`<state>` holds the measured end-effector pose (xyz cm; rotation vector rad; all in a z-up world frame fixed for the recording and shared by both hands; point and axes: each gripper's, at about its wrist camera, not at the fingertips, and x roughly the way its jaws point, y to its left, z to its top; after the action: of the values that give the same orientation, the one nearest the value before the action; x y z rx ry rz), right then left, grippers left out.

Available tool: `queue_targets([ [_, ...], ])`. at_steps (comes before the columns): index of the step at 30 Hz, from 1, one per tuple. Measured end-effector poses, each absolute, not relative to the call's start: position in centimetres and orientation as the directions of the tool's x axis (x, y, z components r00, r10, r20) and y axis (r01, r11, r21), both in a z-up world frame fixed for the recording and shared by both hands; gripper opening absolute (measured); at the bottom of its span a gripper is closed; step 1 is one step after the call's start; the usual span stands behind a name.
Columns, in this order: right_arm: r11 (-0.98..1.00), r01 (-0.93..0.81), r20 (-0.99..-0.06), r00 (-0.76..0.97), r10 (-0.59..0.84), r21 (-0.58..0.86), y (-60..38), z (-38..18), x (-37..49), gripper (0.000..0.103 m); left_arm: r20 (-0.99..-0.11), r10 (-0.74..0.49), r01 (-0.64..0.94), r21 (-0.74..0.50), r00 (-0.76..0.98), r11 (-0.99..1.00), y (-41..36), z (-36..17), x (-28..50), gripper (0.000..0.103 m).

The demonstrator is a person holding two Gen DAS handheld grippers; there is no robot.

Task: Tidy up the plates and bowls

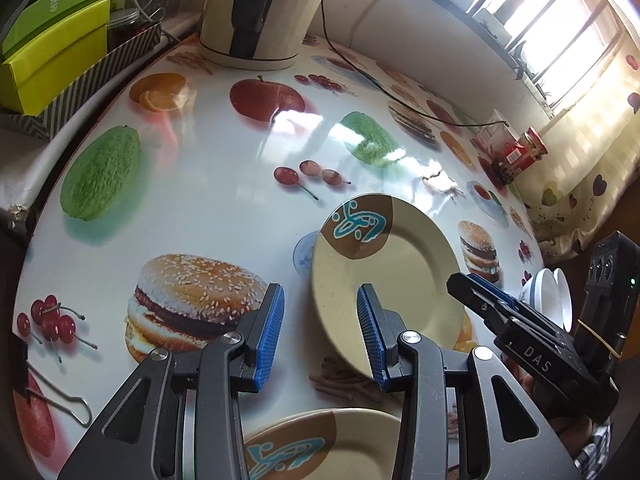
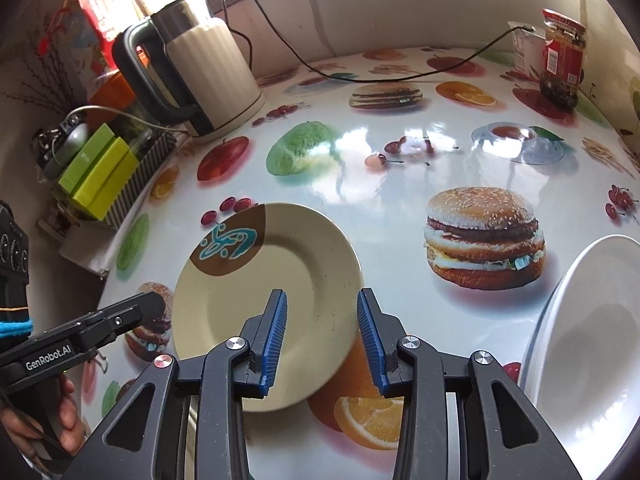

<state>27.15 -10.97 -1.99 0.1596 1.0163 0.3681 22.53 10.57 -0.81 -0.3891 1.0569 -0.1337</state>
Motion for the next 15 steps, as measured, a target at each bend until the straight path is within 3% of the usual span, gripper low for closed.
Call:
queue_targets([
  [15, 0.942, -0.247, -0.817, 0.477, 0.324, 0.229, -10.3, -2.2, 28.0, 0.036, -0.842, -0.29, -0.089, -0.367, 0.454, 0.926, 9.9, -2.2, 23.1, 0.039],
])
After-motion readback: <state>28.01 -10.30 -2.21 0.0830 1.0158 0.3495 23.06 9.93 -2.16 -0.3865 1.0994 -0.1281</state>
